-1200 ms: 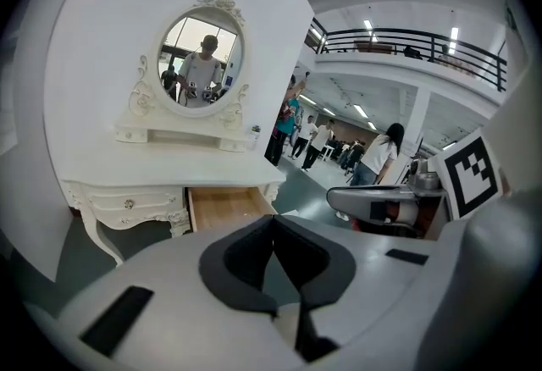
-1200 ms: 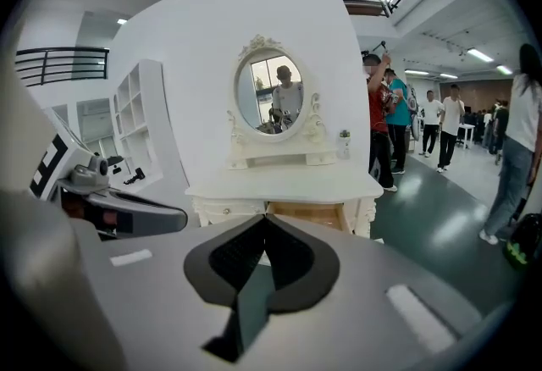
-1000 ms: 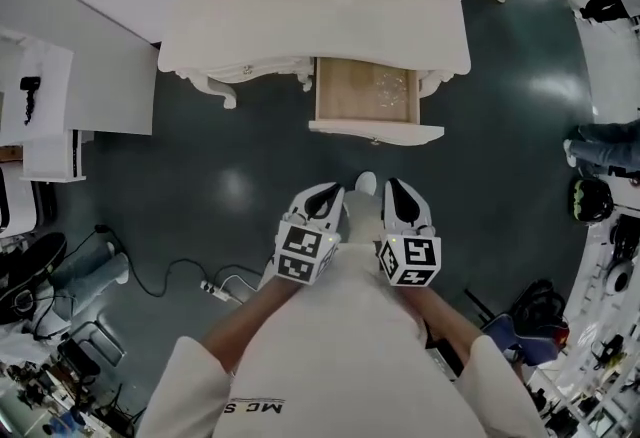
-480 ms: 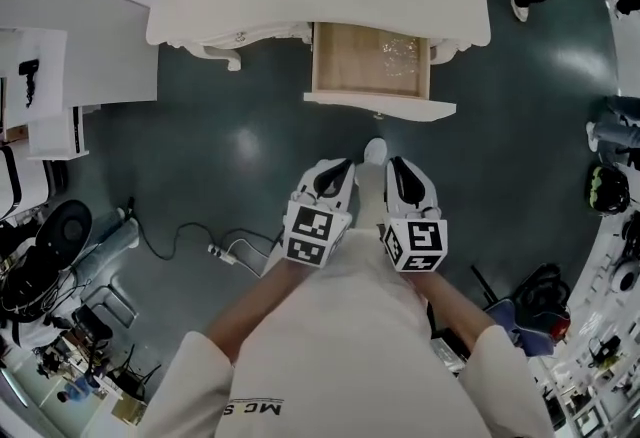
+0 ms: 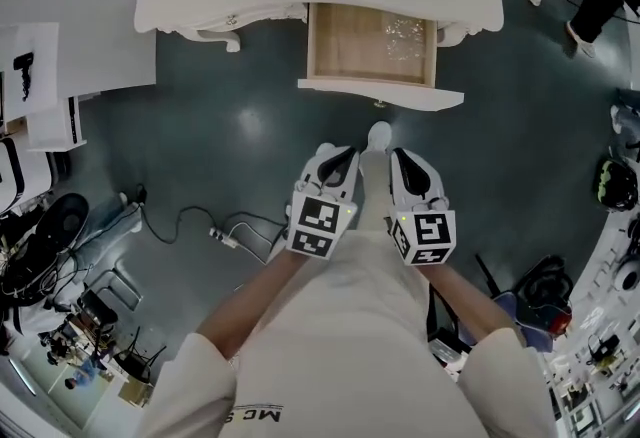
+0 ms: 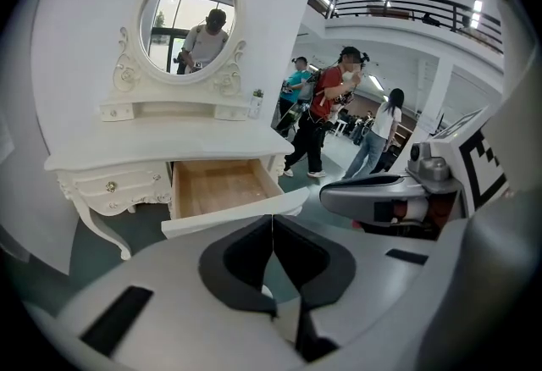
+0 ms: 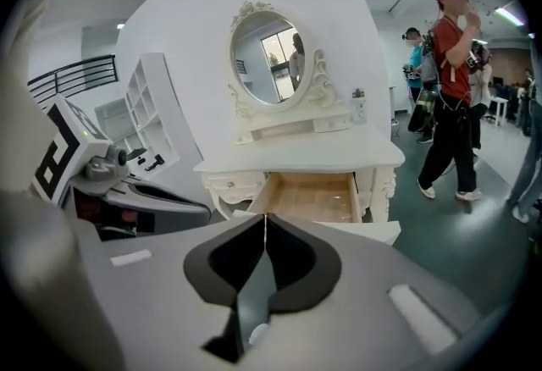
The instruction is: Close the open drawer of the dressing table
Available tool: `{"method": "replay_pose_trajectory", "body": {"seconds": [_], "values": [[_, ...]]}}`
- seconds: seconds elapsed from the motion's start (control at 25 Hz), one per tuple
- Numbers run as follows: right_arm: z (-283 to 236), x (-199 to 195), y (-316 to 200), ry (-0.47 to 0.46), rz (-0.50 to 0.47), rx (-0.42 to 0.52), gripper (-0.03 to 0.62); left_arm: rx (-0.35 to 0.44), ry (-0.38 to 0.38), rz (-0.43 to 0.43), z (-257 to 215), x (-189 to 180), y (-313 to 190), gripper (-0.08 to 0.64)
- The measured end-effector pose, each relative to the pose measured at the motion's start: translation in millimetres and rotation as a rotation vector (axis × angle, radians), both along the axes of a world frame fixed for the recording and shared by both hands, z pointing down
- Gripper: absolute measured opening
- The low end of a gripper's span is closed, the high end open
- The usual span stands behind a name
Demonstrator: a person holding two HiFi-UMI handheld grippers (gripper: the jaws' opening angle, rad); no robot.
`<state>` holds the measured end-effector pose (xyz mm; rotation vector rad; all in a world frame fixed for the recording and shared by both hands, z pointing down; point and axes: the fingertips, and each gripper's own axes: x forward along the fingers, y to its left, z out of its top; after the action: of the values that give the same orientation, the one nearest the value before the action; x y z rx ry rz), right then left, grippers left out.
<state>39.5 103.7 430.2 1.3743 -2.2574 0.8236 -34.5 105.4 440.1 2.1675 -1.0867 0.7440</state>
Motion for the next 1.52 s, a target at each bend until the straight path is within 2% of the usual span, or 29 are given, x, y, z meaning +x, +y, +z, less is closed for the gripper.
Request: {"method": "replay_pose_trajectory", "body": {"seconds": [0.28,0.56,0.84,1.52], "values": [[11,10,-3,0.000,0.016,-0.006,0.003,0.008,-0.003,-0.028,14,15,-3,0.011],[30,8,-17,-0.003,0.059,-0.024,0.003,-0.001,-0.020,-0.027,39,10,-14,0.011],[40,16,-27,0.017,0.000,-0.001,0.003,0.028,-0.095,0.021,62,14,-23,0.011],[80,13,-36,0.018,0.002,-0.063,0.003,0.008,-0.101,0.047,101,16,-35,0.011]]}}
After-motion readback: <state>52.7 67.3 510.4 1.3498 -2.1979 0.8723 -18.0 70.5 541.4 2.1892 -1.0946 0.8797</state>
